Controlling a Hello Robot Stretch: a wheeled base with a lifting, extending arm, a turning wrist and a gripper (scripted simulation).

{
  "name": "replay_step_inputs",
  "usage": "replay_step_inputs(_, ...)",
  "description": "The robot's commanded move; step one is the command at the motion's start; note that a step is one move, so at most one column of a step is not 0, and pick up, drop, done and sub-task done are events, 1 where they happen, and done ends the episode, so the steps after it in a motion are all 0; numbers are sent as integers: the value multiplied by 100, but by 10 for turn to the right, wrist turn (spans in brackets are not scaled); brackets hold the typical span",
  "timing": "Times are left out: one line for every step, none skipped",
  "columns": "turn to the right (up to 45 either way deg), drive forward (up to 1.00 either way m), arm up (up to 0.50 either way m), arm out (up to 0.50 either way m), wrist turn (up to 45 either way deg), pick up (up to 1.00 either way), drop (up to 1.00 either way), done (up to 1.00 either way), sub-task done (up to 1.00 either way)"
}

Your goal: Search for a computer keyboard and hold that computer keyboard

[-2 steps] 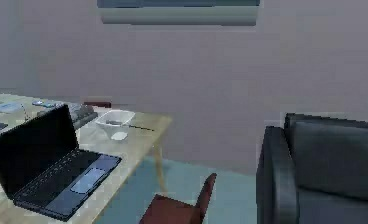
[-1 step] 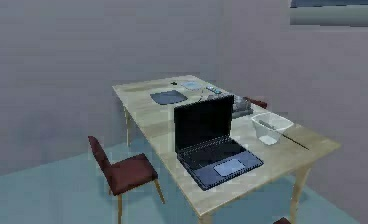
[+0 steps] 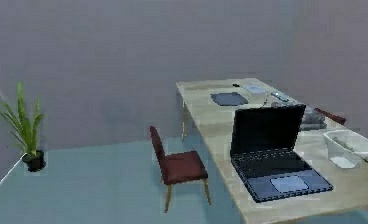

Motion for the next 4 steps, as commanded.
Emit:
replay_step_inputs(-30,0,0,0,0,0,0,0,0)
replay_step_inputs(0,90,0,0,0,0,0,0,0)
replay_step_inputs(-210,0,0,0,0,0,0,0,0)
replay_step_inputs(0,0,0,30,0,0,0,0,0)
